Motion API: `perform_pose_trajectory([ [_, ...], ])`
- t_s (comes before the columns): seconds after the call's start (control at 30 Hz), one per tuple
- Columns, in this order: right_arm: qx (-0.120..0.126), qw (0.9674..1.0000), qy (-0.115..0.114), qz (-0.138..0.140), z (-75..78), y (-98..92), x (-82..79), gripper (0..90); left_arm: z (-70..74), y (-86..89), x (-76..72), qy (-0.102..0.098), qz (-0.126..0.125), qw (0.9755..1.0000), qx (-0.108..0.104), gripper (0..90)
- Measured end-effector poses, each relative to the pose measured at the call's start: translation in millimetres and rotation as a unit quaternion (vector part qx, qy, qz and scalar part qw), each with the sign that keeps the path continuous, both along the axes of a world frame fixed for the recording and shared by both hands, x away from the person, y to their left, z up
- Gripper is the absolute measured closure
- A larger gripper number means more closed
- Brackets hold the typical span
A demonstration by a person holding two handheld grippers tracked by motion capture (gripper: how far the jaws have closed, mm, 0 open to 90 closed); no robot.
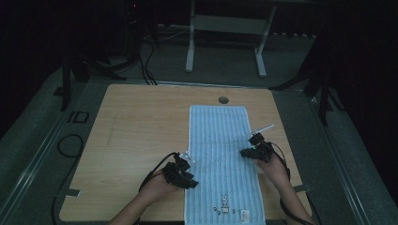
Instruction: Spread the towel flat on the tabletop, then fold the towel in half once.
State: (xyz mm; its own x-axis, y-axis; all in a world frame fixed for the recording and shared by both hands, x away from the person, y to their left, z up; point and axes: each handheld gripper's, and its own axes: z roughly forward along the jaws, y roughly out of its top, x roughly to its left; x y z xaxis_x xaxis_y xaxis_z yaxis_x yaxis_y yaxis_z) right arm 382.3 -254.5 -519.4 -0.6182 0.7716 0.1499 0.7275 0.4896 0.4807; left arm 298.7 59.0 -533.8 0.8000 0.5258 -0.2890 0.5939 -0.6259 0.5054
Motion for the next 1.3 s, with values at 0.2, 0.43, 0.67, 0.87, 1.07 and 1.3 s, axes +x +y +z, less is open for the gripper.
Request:
perform_pose_trajectory([
  [0.2, 0.011, 0.9999, -0.003, 0.003, -12.6, -11.7, -39.3, 85.8, -2.4, 1.9, -1.7, 0.002, -0.001, 1.0, -0.002, 60.3],
  [0.43, 0.027, 0.9996, -0.004, 0.007, -13.8, -25.9, -50.4, 81.5, -3.0, -0.7, -10.4, 0.008, -0.016, 0.9998, -0.007, 60.3],
  [0.67, 0.024, 0.9997, 0.0, 0.009, -12.7, -21.2, -47.2, 77.3, -0.6, -2.2, -12.1, 0.01, -0.015, 0.9998, -0.006, 56.3],
  [0.87, 0.026, 0.9994, -0.025, 0.004, 10.6, -33.5, -43.3, 57.7, 17.0, 16.4, 6.0, -0.018, 0.039, 0.9991, -0.001, 47.6],
  [1.07, 0.004, 0.9984, -0.045, -0.035, 25.4, -53.3, -16.8, 57.1, 24.6, 23.2, 35.6, -0.04, 0.084, 0.9955, 0.013, 42.7],
  [1.3, -0.001, 0.9967, -0.028, -0.076, 22.4, -60.3, 32.9, 62.6, 24.5, 27.7, 78.5, -0.045, 0.127, 0.9905, 0.03, 40.9],
])
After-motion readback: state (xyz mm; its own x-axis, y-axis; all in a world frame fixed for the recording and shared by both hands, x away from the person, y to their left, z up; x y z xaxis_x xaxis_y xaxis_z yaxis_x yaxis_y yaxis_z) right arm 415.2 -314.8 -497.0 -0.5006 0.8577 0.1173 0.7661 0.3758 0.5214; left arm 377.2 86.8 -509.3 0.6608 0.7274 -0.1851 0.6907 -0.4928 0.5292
